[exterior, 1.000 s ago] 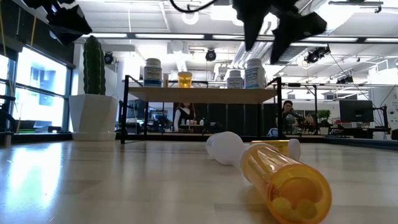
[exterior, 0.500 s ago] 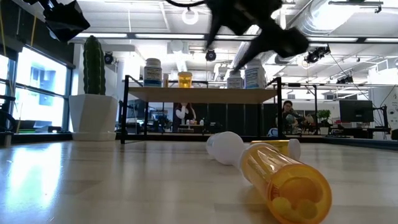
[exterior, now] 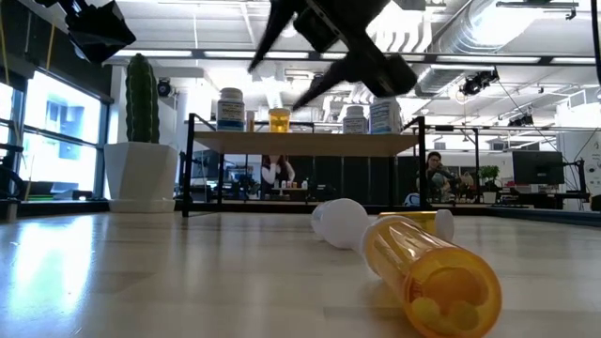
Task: Pick and place medicine bottles onto shelf by color
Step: Put the white pill bottle on the shelf
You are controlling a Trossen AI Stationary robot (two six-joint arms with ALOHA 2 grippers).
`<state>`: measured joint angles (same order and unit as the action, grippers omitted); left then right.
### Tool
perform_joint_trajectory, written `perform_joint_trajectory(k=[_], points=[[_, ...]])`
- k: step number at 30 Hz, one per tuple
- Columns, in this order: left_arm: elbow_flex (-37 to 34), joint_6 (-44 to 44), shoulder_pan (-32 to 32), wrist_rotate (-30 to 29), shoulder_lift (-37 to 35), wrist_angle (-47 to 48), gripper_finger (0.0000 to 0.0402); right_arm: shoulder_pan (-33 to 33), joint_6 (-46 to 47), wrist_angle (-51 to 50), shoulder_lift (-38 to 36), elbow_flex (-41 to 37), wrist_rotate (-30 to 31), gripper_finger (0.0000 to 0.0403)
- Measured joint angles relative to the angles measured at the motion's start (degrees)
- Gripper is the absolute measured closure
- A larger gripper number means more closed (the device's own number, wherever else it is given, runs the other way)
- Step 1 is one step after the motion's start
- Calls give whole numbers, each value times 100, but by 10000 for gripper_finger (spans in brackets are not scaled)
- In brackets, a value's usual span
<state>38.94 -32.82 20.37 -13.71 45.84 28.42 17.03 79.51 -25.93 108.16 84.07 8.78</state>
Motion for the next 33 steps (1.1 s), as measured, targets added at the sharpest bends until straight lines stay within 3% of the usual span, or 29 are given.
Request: perform_joint_trajectory(k=[12,33], points=[[0,29,-3,-66,0,0,154,-8,-203,-1395,-9,514,233,187],[2,42,-3,-66,0,13,154,8,-24,-1847,367,505,451,187]])
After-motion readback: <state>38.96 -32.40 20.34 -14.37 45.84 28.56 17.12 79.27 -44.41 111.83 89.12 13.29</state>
